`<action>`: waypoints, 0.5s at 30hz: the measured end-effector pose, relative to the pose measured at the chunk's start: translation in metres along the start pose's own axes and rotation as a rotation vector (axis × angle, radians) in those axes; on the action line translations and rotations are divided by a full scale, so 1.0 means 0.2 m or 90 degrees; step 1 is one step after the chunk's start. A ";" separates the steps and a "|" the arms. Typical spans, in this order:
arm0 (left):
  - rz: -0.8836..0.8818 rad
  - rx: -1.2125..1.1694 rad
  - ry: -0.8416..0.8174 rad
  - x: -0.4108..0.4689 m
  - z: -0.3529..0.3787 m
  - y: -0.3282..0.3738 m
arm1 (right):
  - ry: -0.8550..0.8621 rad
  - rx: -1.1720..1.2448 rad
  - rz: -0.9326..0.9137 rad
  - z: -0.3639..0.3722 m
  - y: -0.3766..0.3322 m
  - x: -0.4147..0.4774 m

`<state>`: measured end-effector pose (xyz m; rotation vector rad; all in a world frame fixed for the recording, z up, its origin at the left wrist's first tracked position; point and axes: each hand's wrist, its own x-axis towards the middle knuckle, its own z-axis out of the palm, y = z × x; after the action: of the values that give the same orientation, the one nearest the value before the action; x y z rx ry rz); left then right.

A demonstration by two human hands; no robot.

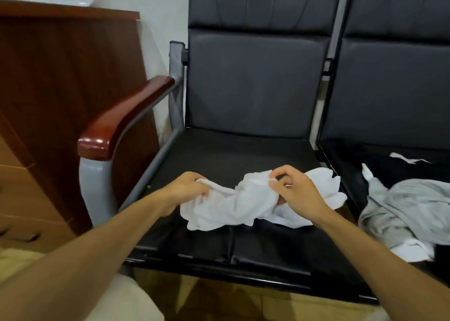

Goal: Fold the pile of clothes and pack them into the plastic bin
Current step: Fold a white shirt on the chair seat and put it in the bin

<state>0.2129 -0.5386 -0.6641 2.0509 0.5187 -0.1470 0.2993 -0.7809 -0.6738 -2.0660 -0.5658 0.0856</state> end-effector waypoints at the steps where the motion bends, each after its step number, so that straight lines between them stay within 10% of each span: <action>1: -0.011 0.032 -0.035 0.02 0.01 0.01 | -0.017 0.028 0.025 0.01 0.02 0.00; 9: 0.057 0.103 -0.119 0.17 0.13 -0.01 | -0.165 -0.088 0.030 0.17 0.09 0.08; 15: 0.024 -0.095 0.204 0.27 0.14 0.02 | 0.049 0.132 0.129 0.11 0.07 0.21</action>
<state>0.2659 -0.5479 -0.6931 1.9445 0.6665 0.2405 0.3355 -0.7512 -0.6914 -1.9092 -0.2873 0.1755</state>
